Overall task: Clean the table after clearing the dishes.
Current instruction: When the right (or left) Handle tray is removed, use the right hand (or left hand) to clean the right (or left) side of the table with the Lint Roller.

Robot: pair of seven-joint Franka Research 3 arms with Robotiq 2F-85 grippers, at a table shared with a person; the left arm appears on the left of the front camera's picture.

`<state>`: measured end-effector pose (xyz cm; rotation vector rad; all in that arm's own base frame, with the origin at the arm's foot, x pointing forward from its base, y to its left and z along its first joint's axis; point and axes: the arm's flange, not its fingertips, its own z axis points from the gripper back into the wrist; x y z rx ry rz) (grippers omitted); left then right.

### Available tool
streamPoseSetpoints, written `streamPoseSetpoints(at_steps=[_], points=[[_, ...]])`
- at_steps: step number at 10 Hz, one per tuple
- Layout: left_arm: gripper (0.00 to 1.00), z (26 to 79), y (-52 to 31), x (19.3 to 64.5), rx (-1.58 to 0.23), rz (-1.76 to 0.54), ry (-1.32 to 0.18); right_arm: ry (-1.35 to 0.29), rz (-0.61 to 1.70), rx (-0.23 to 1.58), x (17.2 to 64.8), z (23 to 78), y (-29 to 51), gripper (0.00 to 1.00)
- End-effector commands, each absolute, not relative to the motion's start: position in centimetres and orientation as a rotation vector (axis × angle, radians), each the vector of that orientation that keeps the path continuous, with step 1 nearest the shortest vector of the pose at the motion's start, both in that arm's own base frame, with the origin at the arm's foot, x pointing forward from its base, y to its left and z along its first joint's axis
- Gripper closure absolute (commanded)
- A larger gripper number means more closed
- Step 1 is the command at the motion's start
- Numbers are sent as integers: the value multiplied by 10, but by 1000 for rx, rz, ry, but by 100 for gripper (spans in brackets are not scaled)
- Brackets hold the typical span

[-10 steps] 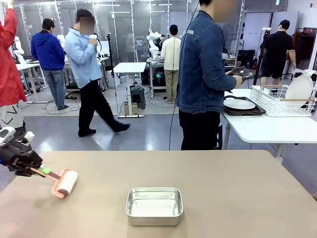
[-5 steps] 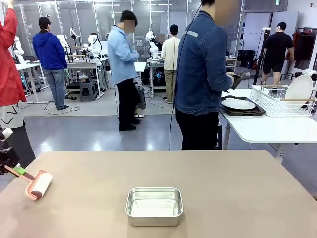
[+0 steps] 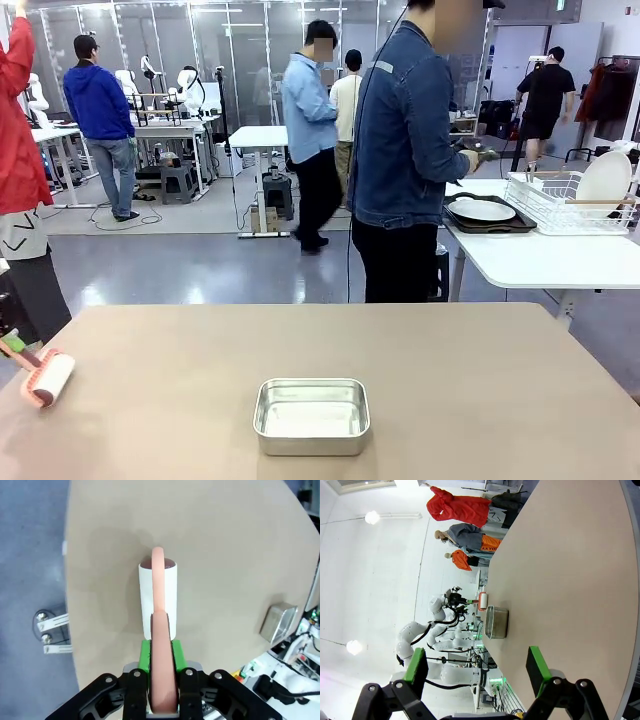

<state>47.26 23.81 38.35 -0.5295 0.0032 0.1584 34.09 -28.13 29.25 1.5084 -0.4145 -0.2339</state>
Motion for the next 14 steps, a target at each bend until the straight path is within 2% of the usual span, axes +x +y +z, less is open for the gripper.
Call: streamPoseSetpoints(at_steps=[1, 4, 7, 8, 9, 14], points=[[79, 407, 238, 445, -473, 176, 38, -406, -235, 1499, 339, 295, -280, 0], [79, 458, 214, 426, -444, 110, -43, -406, -235, 1499, 339, 295, -280, 0], [79, 527, 165, 397, -305, 69, -76, -406, -235, 1499, 339, 295, -280, 0], [79, 540, 148, 391, -290, 45, -23, -406, -235, 1499, 339, 295, -280, 0], [79, 516, 184, 412, -368, 59, -81, -406, -235, 1499, 339, 295, -280, 0], [79, 516, 184, 412, -368, 59, -81, -406, -235, 1499, 339, 295, -280, 0]])
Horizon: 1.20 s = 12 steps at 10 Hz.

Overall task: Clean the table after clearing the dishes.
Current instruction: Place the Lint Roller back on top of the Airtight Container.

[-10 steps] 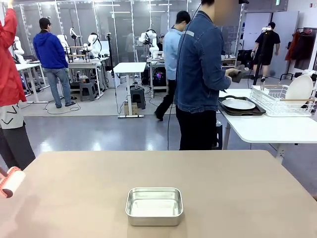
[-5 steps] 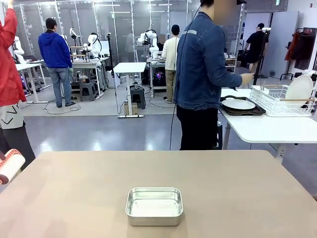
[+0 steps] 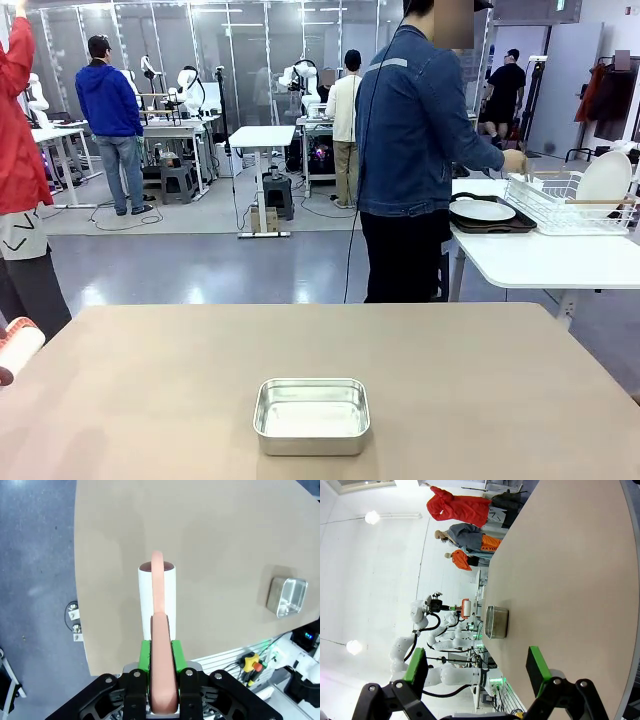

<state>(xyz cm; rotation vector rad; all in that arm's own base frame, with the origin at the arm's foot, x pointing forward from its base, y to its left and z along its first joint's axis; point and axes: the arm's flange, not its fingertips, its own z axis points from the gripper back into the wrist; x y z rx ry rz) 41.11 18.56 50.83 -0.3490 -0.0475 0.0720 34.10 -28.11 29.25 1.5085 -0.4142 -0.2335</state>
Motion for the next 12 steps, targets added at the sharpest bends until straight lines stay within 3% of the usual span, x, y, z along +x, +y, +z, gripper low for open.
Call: streamPoseSetpoints(at_steps=[1, 5, 7, 9, 12], points=[[79, 516, 184, 412, -368, 59, -81, -406, -235, 1499, 339, 295, -280, 0], [79, 512, 184, 413, -347, 66, -54, -406, -235, 1499, 339, 295, -280, 0], [79, 575, 108, 427, -137, -196, -106, -406, -235, 1499, 339, 295, -280, 0], [79, 610, -28, 435, 4, -547, -137, -406, -235, 1499, 339, 295, -280, 0], [79, 615, -162, 414, 90, -942, -136, -406, -235, 1499, 339, 295, -280, 0]])
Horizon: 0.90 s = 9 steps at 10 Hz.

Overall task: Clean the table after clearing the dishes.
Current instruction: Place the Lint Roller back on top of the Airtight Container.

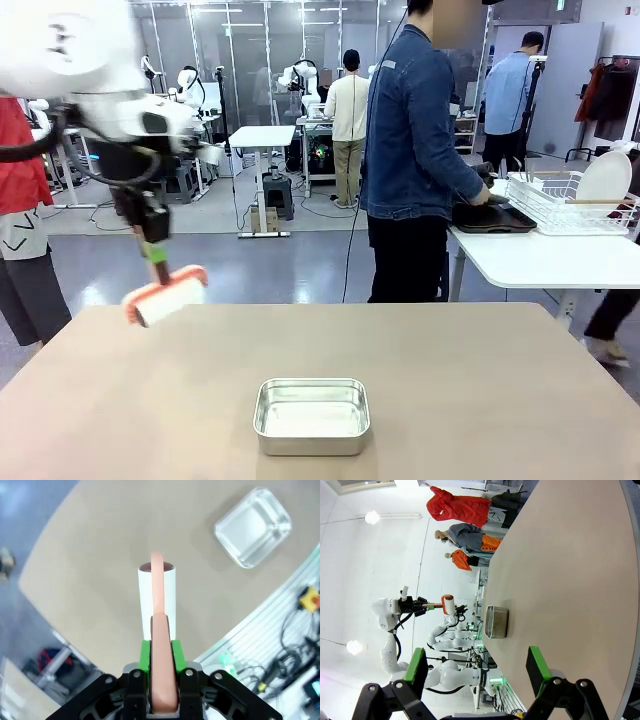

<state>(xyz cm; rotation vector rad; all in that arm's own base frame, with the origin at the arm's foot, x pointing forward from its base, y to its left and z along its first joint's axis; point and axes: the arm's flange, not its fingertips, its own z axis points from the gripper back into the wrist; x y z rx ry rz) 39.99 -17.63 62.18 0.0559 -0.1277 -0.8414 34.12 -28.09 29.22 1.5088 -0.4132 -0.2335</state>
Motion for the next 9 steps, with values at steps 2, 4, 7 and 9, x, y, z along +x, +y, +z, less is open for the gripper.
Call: streamPoseSetpoints(at_steps=[2, 4, 7, 9], points=[[79, 612, -235, 389, 144, -1148, -104, -406, -235, 1499, 339, 295, -280, 0], [79, 595, -278, 371, 169, -1329, -112, -406, -235, 1499, 339, 295, -280, 0], [79, 593, -295, 361, 134, -1323, -96, -406, -235, 1499, 339, 295, -280, 0], [79, 593, -295, 361, 134, -1323, -96, -406, -235, 1499, 339, 295, -280, 0]])
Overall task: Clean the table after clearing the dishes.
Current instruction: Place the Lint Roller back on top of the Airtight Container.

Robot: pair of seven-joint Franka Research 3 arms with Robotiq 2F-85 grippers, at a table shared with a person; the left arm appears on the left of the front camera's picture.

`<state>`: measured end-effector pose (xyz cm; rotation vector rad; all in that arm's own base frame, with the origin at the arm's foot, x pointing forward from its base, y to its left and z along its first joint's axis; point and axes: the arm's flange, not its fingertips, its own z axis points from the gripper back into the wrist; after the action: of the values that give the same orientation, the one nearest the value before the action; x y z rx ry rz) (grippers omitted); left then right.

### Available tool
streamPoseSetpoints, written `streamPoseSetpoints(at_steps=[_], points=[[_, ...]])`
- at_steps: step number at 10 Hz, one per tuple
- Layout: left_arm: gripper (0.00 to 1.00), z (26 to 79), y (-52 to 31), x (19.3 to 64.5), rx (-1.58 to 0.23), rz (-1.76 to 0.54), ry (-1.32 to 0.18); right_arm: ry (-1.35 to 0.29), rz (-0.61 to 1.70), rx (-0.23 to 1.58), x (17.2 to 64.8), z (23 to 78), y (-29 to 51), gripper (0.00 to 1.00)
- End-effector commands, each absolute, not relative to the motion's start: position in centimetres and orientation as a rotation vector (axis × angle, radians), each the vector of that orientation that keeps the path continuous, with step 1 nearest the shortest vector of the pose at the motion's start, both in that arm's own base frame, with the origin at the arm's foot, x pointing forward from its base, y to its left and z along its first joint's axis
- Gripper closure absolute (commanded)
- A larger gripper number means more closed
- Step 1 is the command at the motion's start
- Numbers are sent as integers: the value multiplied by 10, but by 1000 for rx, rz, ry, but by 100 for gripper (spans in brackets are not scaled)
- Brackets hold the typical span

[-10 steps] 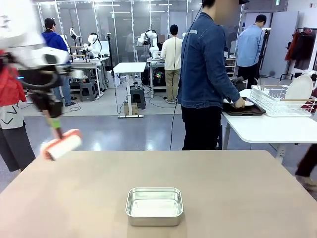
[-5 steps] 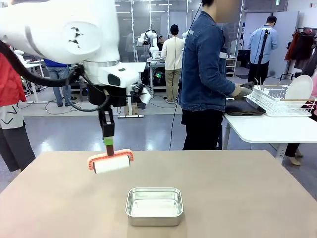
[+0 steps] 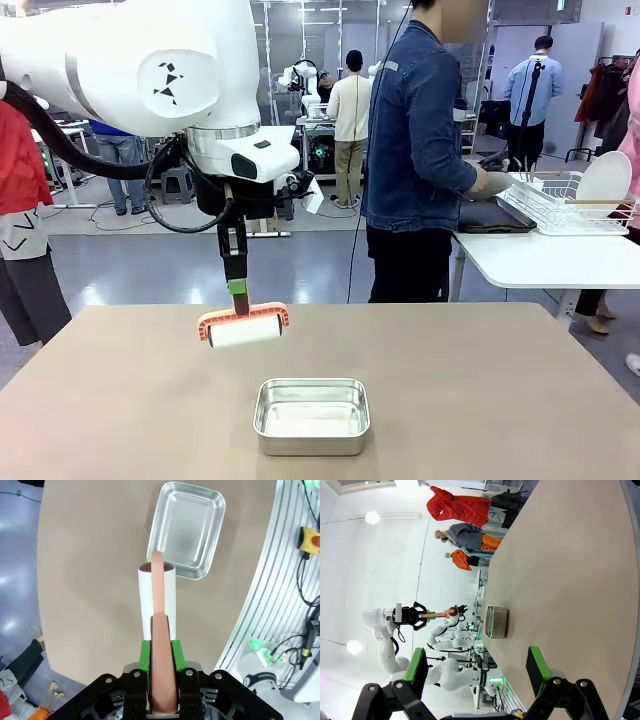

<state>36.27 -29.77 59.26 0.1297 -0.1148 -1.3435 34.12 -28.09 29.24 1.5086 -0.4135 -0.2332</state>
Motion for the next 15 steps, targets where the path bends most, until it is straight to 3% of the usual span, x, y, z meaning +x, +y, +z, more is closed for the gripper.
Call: streamPoseSetpoints(at_steps=[1, 7, 15], points=[[79, 593, -295, 361, 134, -1323, -96, -406, -235, 1499, 339, 295, -280, 0], [79, 548, -362, 379, 47, -1510, -74, -406, -235, 1499, 339, 295, -280, 0], [79, 469, -395, 451, -145, -1633, 59, -406, -235, 1499, 339, 295, -280, 0]])
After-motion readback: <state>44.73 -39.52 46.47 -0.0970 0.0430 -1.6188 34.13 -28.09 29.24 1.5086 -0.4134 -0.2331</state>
